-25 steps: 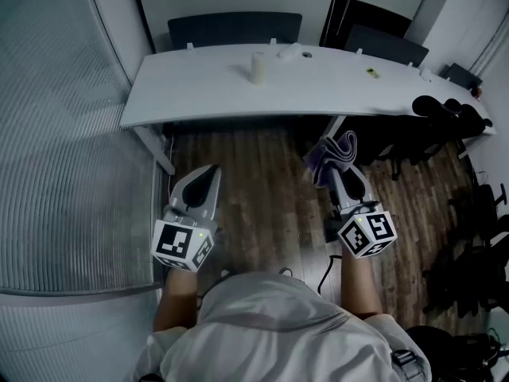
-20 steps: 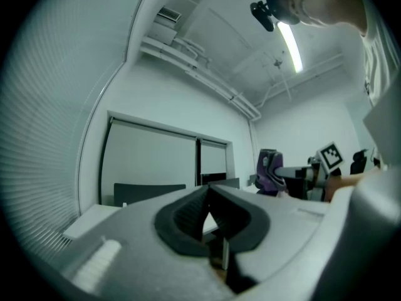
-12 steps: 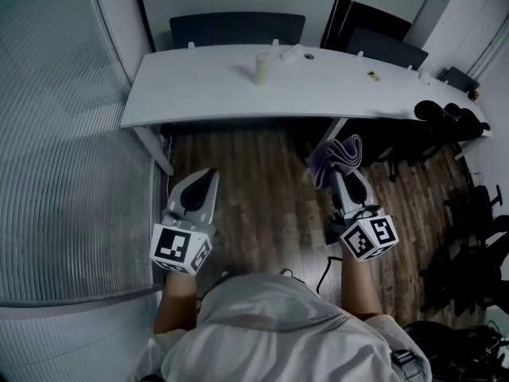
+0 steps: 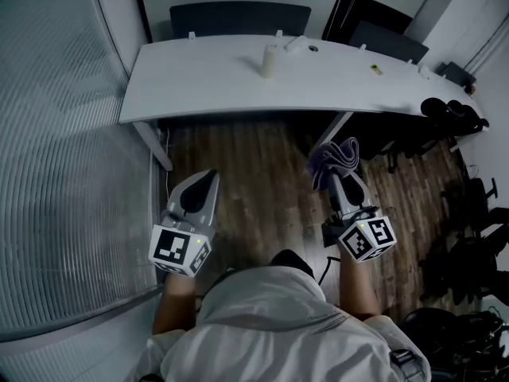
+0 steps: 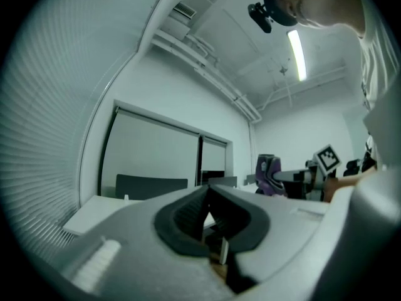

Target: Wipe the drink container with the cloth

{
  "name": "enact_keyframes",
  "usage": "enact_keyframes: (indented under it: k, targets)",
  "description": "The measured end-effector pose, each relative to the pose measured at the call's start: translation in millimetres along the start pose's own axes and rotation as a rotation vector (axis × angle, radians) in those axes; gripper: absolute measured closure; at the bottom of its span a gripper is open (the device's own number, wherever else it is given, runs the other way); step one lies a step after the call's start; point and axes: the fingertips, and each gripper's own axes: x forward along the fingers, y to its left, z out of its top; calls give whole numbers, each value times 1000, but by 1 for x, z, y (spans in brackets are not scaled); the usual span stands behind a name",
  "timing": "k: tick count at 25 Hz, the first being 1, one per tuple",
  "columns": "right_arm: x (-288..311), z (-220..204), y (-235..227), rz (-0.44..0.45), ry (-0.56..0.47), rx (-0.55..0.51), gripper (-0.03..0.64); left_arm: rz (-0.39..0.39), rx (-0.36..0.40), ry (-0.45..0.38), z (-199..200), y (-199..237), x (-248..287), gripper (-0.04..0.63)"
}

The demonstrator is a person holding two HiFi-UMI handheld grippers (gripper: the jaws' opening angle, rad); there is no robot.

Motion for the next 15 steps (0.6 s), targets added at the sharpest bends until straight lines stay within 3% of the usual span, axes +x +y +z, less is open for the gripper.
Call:
enact_keyframes:
  k: [9,15]
  targets:
    - [66,-12,-44,23,5,41,529,14,16,38,-13,35,52,592]
    - [128,-4,-98,78,8,61,529,60,50,50,-6,54,122,592]
